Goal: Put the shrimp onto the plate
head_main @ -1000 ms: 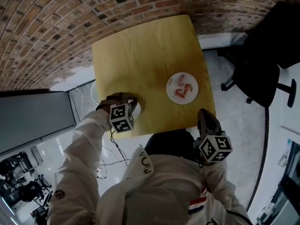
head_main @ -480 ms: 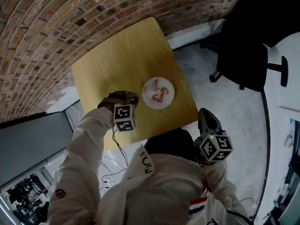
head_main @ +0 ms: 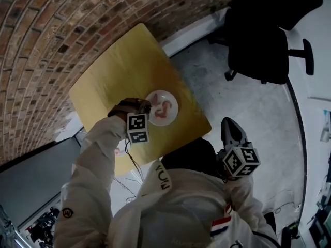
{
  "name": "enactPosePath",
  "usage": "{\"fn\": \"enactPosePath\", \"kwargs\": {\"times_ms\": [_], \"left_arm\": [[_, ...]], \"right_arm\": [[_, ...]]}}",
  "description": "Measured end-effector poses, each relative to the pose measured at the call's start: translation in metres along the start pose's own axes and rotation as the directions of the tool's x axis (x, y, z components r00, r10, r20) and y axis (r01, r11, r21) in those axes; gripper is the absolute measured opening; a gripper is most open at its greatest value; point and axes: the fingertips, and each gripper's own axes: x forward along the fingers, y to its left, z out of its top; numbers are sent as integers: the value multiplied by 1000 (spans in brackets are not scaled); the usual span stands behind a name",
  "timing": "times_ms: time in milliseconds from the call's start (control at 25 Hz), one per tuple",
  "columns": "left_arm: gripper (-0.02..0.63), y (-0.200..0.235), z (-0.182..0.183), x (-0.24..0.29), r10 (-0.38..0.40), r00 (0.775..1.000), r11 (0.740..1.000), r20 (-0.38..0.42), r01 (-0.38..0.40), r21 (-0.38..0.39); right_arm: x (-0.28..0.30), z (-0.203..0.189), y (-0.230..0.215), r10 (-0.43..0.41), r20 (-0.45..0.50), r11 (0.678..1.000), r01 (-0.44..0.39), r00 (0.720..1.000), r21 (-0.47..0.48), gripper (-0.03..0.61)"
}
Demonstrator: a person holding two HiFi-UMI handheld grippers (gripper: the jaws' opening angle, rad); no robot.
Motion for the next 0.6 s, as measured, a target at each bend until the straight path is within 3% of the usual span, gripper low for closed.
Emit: {"fn": "enactPosePath", "kwargs": {"times_ms": [240,600], "left_arm": [[57,8,11,8,-26,999,997,-29,28,78],[57,12,27,10,-38,999,995,-3,38,95]], "right_arm": [[-1,8,-20,-28,7,999,28,1000,27,23],[1,9,-22,-23,3,999,23,1000,38,23]]}}
